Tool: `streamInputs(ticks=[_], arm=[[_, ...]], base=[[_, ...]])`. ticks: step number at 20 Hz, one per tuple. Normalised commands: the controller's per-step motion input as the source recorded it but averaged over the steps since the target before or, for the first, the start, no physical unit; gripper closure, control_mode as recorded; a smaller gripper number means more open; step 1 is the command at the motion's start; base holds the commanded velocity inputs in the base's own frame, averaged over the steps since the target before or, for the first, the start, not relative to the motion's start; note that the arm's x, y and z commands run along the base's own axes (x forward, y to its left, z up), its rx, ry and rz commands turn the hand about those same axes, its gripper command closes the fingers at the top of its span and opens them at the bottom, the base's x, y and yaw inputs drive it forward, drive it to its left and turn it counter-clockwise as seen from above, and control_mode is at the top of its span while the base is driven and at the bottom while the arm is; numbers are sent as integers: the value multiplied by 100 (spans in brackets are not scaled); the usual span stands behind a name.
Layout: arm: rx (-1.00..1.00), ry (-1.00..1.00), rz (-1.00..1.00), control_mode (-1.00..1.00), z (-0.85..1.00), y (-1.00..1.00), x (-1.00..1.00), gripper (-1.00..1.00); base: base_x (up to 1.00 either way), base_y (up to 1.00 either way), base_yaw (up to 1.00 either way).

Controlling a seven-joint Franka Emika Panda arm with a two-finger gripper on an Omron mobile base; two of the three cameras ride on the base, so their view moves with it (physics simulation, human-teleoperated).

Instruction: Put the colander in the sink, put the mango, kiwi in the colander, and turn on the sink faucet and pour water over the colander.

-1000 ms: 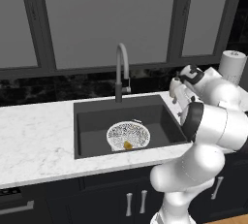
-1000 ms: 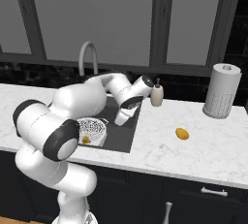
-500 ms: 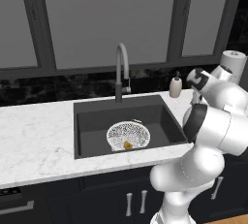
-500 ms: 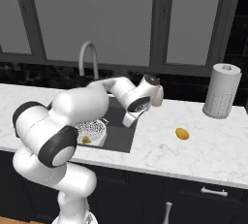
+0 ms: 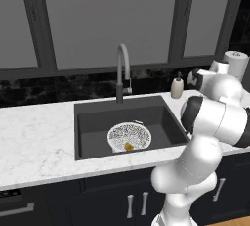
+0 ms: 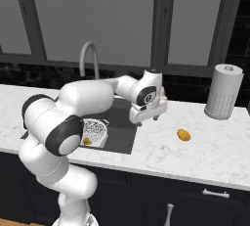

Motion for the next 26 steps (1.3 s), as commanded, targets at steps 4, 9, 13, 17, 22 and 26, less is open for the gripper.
streamInputs(ticks=[4, 9, 13, 17, 22, 26], arm=[[-8, 22, -42, -100, 0, -66, 0, -100], [-7, 6, -30, -100, 0, -56, 2, -100], [-2, 0, -17, -100, 0, -34, 14, -100], [-2, -2, -8, -100, -14, -20, 18, -100], [-4, -5, -3, -100, -31, -21, 15, -100], [-4, -4, -2, -100, -34, -25, 16, -100]], base=[[0, 0, 0], [0, 0, 0], [0, 0, 0], [0, 0, 0], [0, 0, 0], [0, 0, 0]])
